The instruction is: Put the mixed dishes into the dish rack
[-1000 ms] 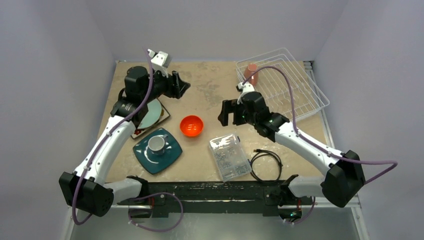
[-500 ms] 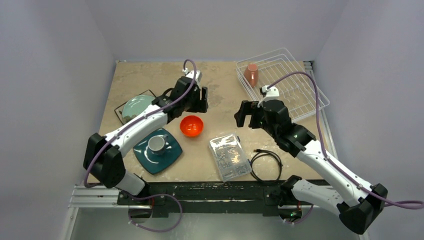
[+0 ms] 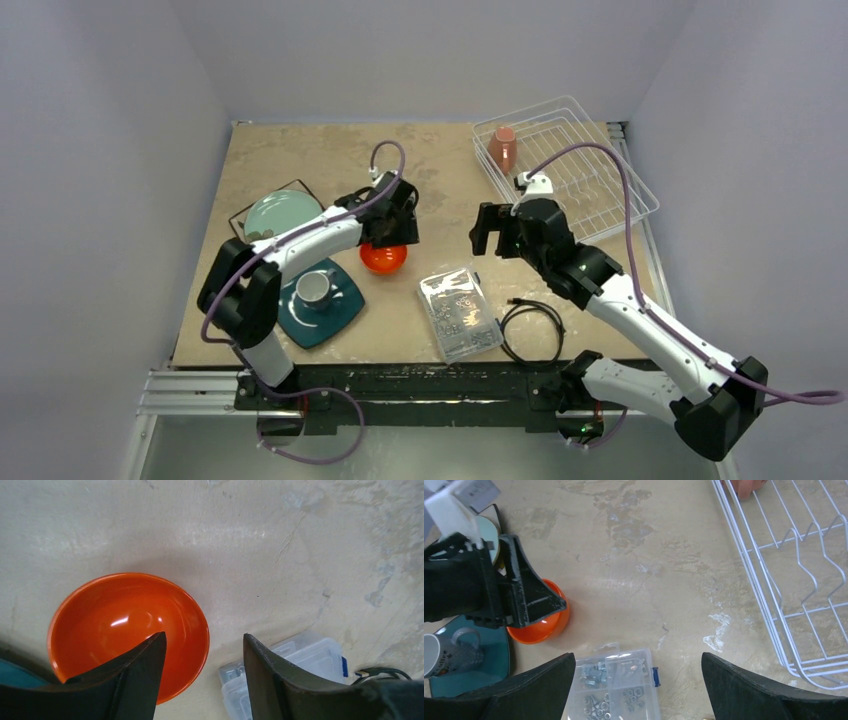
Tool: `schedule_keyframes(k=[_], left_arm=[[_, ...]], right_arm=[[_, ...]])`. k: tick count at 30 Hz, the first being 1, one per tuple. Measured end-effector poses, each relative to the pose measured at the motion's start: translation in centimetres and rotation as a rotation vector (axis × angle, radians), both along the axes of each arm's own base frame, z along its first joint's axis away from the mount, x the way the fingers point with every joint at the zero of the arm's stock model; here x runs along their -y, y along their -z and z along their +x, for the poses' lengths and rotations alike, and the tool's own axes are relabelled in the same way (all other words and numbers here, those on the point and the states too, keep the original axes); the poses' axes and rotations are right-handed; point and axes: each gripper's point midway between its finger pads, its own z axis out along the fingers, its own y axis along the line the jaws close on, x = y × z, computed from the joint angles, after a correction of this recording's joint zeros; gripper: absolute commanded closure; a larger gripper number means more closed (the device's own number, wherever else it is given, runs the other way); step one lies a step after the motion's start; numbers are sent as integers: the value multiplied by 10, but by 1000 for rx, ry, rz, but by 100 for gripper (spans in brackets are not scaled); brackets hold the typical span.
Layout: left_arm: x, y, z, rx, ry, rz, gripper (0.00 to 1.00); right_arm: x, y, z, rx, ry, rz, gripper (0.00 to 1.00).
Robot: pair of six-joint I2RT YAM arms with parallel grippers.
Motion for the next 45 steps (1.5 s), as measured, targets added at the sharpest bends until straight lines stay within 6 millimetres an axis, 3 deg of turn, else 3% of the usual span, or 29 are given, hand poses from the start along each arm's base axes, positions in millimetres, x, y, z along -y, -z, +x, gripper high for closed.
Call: schedule_keyframes(k=[5,12,19,22,29,33,36,41,45], left_arm=[[8,46,-12,-141,4,19,52],[9,65,-20,-211,-8,24,69],[9,61,-16,-200,-15,31,85],[9,56,-13,-188,-12,41,99],[16,29,-9,-146,52,12,100],[31,-17,-9,-47,172,-104,100],[47,-80,-8,117,272,-330,100],[51,-176,0,355,393,-702,100],[66,-204,0,373,486,-892,100]], right_arm=[[-2,10,3,-25,0,-19,1],[-6,21,7,-52,-4,-37,1],[-10,29,9,-72,-13,-45,1],[-12,30,9,-76,-19,-43,1],[-12,34,9,-83,-19,-48,1],[-15,37,5,-81,-41,-32,1],[-20,36,-2,-65,-90,5,1],[-34,22,-14,-7,-189,90,1],[-43,0,-18,68,-243,130,1]])
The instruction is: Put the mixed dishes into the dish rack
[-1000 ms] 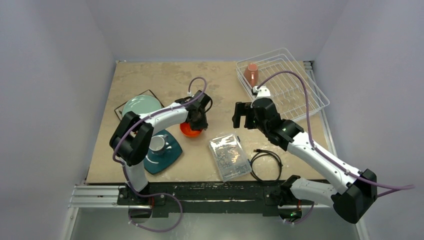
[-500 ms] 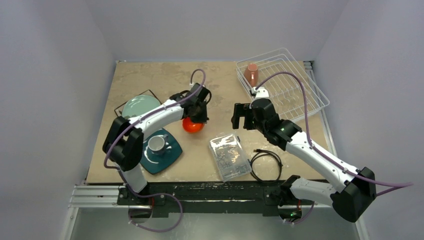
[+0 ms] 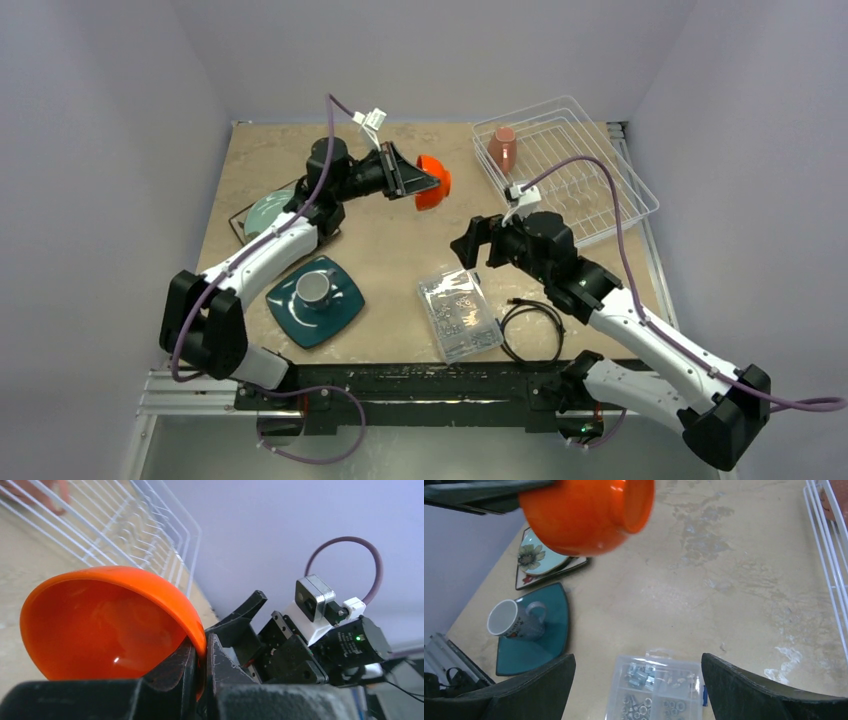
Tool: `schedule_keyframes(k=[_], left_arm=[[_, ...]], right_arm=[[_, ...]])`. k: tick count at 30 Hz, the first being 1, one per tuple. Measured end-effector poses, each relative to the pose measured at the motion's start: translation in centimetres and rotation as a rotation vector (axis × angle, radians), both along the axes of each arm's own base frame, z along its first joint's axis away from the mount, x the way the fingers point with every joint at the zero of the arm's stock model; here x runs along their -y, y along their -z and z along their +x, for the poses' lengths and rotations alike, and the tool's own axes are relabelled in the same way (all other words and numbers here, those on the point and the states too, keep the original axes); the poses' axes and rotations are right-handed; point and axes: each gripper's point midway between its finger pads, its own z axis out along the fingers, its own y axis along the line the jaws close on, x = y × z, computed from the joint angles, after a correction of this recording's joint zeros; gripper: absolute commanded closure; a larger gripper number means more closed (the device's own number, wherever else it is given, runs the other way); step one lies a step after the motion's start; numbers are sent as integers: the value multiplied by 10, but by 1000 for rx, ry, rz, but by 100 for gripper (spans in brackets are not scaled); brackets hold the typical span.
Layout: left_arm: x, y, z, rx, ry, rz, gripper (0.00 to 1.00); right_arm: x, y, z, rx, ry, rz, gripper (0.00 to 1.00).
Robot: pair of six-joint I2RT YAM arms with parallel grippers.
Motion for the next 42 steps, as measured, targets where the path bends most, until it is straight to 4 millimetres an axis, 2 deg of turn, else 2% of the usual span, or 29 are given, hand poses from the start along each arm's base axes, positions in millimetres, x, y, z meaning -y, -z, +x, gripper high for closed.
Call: schedule_keyframes(k=[5,8,10,17,32,39,42], left_arm=[[19,10,-8,-121,126,-123,100],[21,20,-11,-188,148,-144,100],[22,19,-12,-202,155,-152,100],[22,13,-15,-202,176,-171,100],[23,17,-16,-220,192,-164,100],[24,17,-17,-223,196,-165,100],[24,17,-17,-226,196,-166,100]], right_arm=[[-17,-18,-4,62,-21,3,1],[-29,-28,-2,98,-1,-24,1],[-36,-34,0,122,17,-42,1],[-45,-55,29,170,147,-91,3],[-45,-53,44,191,202,-136,10],[-53,-39,50,174,195,-162,19],[-55,-37,50,171,189,-162,27]])
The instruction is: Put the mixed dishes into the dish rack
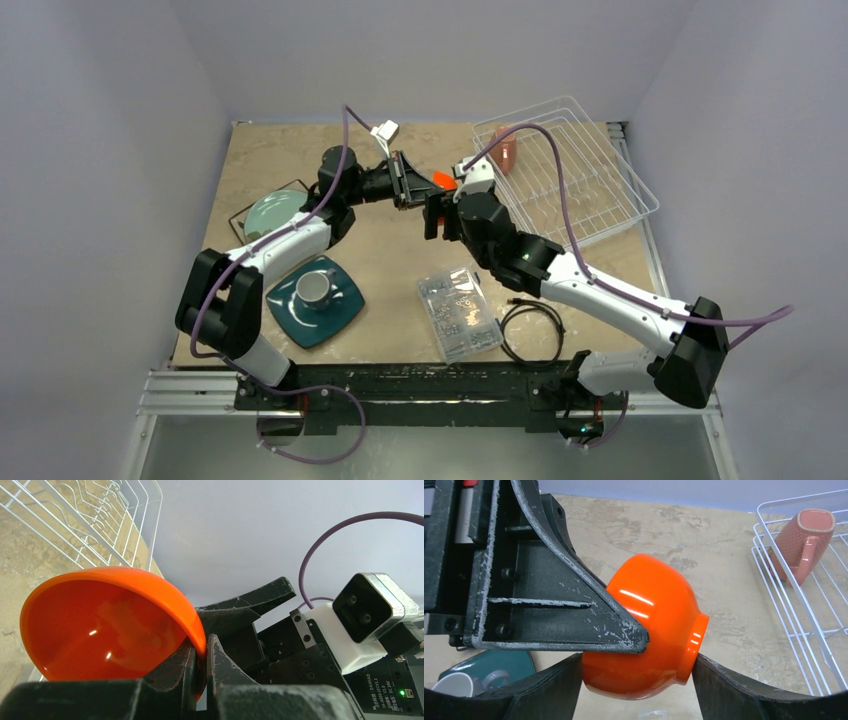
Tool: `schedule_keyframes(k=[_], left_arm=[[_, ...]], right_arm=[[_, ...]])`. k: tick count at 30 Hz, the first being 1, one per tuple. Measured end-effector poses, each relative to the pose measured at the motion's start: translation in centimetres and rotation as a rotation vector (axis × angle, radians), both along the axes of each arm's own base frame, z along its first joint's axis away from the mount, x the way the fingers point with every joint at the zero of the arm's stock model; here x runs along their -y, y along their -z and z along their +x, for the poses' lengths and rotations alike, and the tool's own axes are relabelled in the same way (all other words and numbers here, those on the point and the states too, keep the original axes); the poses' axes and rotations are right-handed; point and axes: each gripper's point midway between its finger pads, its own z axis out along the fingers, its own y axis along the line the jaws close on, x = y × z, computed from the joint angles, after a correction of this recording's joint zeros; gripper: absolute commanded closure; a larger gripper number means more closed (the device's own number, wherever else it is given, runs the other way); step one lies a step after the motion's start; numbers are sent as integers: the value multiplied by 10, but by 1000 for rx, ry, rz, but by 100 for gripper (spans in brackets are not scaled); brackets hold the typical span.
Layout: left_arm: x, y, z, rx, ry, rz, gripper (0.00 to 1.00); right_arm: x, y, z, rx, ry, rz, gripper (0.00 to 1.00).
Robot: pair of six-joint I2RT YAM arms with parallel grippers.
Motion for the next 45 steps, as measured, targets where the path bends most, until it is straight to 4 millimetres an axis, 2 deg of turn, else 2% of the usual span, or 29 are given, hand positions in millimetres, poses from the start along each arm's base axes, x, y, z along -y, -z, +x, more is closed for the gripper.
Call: schedule_keyframes(k=[6,7,10,13,15,20,22,28,33,40,45], left_arm=[[0,-2,0,-1,1,-5,100],[0,-2,0,0,1,-6,100],[0,-3,0,-1,1,-7,100],[0,-3,0,0,0,-7,100],[0,-3,1,-3,-1,-5,100],[0,-4,2,4,-1,5,100],[1,-5,2,3,2,11,92],[2,-3,1,0,7,31,61],[2,0,2,3,7,48,42],[1,9,4,5,0,106,35],[-6,15,8,41,-57,220,32]], right_arm=[[-2,-4,1,10,-1,15,39],[-1,-4,2,12,0,16,44],[-1,-5,2,13,2,18,67],[-1,-5,2,15,4,20,82],[-1,-5,2,16,8,20,99],[-1,-7,3,20,13,31,100],[0,-7,2,23,13,37,100],[4,-5,-2,29,9,54,100],[9,-8,-7,39,6,69,100],[16,-17,-9,57,22,85,100],[34,-6,-15,45,59,48,100]])
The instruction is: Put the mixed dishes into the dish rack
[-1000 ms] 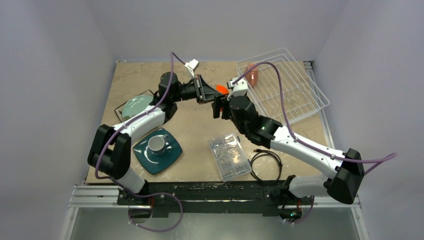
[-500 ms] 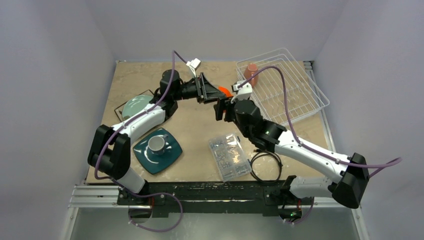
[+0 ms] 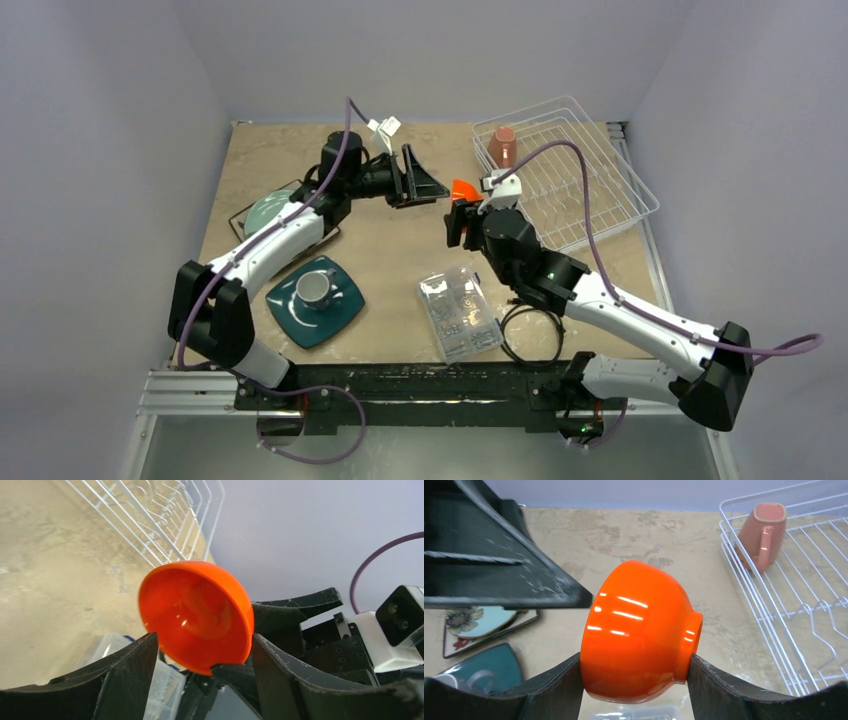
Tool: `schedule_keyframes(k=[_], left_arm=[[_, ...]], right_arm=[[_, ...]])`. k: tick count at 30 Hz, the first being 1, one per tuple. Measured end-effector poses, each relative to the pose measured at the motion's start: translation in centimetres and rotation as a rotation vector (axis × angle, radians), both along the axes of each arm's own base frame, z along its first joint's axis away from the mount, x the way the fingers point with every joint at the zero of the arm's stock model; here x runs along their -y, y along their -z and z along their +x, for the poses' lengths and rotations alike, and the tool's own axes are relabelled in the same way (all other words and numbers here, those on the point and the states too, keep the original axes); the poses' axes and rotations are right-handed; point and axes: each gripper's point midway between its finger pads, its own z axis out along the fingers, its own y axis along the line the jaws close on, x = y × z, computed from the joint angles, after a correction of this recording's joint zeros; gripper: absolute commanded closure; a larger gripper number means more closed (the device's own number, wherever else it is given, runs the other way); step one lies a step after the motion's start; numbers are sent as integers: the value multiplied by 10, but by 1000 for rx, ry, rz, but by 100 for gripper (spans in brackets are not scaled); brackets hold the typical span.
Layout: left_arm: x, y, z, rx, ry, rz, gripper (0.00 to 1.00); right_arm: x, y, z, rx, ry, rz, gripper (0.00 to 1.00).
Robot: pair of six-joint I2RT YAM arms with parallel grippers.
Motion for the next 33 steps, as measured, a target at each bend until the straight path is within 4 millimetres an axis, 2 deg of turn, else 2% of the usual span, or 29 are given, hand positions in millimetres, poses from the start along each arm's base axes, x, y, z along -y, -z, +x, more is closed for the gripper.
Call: schedule_keyframes(k=[5,9,14,18,22,26,30,33], left_arm=[[-19,-3,0,72,-91,113,32],[-35,-16,-4,154,-150,165,32],[-47,-33,-11,259,-199,208,32],[-47,-33,-18,310,-203,259,32],[-42,-25,-26,345,-186,326,32],[-42,-20,-29,359,-176,362,32],[-45,-18,-27,367,-184,385,32],[-45,-18,-27,372,-183,388,32]], right_arm=[[22,11,-8,-22,44,-31,100],[36,15,-10,-31,85,-56,100],[65,17,3,-41,174,-93,100],[110,11,33,-57,317,-115,100],[142,1,67,-63,420,-148,100],[171,-6,112,-73,521,-201,100],[194,-1,161,-111,603,-249,100],[205,12,194,-139,635,-284,100]])
